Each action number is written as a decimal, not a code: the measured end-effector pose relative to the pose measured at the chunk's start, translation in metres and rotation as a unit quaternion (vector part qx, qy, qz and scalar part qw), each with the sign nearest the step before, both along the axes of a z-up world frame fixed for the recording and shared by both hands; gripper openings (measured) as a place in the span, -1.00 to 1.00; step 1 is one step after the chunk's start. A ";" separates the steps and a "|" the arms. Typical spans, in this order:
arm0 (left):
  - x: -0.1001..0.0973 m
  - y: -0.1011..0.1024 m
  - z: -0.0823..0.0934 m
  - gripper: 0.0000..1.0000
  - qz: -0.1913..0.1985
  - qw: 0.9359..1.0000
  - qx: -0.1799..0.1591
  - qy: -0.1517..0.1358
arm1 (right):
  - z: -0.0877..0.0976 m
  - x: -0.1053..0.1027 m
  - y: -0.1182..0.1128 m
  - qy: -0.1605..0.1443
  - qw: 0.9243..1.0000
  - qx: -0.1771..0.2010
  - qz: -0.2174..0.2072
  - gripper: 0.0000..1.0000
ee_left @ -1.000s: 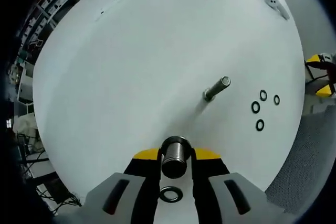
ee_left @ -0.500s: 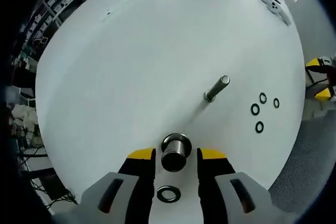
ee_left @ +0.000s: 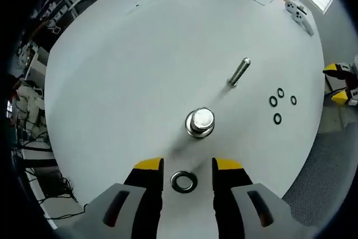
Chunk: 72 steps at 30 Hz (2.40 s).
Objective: Place the washer onto the threaded stud by aligning its center hole with the stud, sliding it down to the base, and recovering from edge contact or off-axis alignment until the washer reaches the visible bottom stop.
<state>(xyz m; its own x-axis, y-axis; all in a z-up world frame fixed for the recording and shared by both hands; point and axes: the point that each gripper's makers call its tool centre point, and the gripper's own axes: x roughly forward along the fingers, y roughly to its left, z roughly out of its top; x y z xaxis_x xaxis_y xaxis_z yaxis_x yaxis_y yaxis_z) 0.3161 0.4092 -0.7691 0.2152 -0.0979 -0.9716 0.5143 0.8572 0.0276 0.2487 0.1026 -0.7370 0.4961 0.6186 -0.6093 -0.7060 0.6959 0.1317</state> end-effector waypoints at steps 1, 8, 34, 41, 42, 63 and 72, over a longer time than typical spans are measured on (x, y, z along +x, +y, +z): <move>-0.003 0.003 0.001 -0.34 0.004 1.000 0.000 0.000 | 0.000 0.000 0.000 -0.001 1.000 -0.001 0.001 -0.16; -0.019 0.018 0.001 -0.34 0.026 1.000 0.001 0.001 | -0.001 0.000 -0.001 -0.001 1.000 -0.006 0.002 -0.16; -0.042 0.033 -0.014 -0.31 0.073 0.997 -0.017 0.001 | -0.001 0.003 -0.005 -0.004 1.000 -0.013 -0.009 -0.16; -0.030 0.031 -0.023 -0.34 0.061 0.998 -0.013 0.014 | -0.002 0.004 -0.007 -0.003 1.000 -0.015 -0.015 -0.16; -0.030 0.029 -0.025 -0.34 0.052 0.998 -0.008 0.017 | -0.002 0.004 -0.008 -0.003 1.000 -0.015 -0.018 -0.16; -0.027 0.020 -0.027 -0.44 0.019 0.998 0.018 0.052 | -0.004 0.005 -0.010 0.000 1.000 -0.021 -0.022 -0.16; -0.026 0.019 -0.027 -0.47 0.019 0.998 0.021 0.058 | -0.005 0.005 -0.010 0.001 1.000 -0.022 -0.020 -0.17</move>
<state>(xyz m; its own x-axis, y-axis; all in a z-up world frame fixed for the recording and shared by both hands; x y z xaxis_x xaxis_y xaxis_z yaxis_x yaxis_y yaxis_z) 0.2900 0.4283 -0.7959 0.1038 -0.0510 -0.9933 0.4841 0.8750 0.0057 0.2535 0.0929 -0.7419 0.5188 0.5709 -0.6363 -0.6772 0.7288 0.1017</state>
